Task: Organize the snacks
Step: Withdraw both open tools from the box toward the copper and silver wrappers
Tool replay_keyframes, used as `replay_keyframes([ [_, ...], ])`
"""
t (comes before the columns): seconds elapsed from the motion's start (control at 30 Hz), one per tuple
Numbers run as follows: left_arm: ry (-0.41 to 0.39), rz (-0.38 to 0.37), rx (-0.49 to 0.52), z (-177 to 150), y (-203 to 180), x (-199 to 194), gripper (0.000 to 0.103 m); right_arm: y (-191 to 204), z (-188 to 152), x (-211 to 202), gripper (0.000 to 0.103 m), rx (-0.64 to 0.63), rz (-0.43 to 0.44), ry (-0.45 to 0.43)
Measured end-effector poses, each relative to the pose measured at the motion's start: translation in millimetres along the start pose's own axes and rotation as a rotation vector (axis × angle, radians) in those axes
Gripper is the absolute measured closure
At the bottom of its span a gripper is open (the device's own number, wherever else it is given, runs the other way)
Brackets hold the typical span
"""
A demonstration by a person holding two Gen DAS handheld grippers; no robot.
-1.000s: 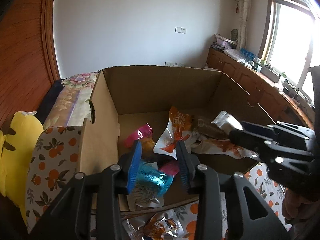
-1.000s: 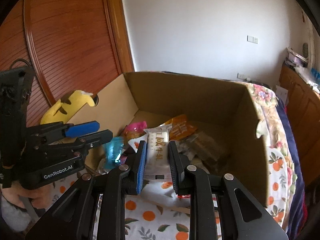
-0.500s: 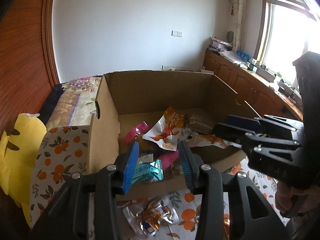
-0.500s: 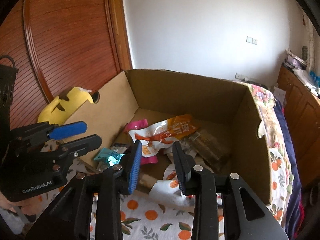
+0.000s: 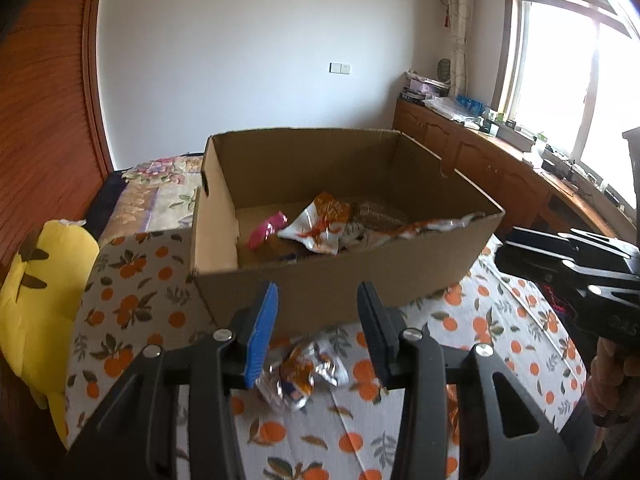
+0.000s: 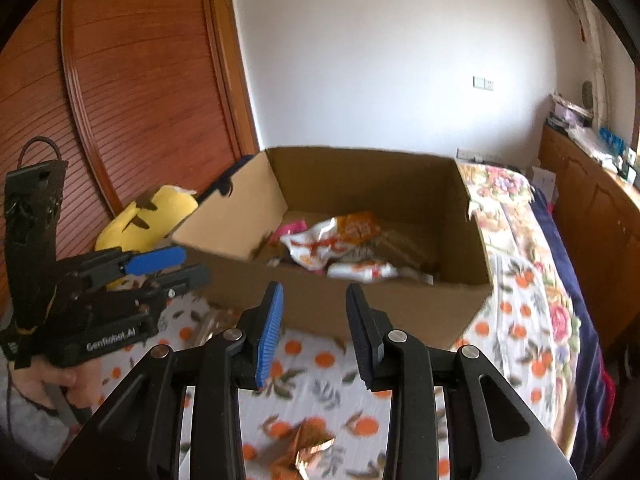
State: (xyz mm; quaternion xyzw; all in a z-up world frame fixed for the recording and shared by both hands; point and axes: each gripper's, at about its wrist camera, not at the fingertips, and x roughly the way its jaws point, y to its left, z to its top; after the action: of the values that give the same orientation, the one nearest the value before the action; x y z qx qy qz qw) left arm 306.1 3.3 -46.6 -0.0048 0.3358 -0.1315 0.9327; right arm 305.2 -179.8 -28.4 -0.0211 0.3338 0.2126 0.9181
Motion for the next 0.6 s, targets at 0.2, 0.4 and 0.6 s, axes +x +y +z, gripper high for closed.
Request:
replay_keyframes([
  [0.2,0.025,0.004,-0.005,-23,0,-5,0.061,3,-32,-5,0.067,0.040,-0.012,0.044],
  [0.4,0.038,0.007,-0.002,-40,-1,-10,0.061,3,-62,-2,0.066,0.070,-0.025,0.095],
  [0.6,0.056,0.009,-0.012,-54,4,-12,0.061,5,-91,8,0.066,0.090,-0.027,0.158],
])
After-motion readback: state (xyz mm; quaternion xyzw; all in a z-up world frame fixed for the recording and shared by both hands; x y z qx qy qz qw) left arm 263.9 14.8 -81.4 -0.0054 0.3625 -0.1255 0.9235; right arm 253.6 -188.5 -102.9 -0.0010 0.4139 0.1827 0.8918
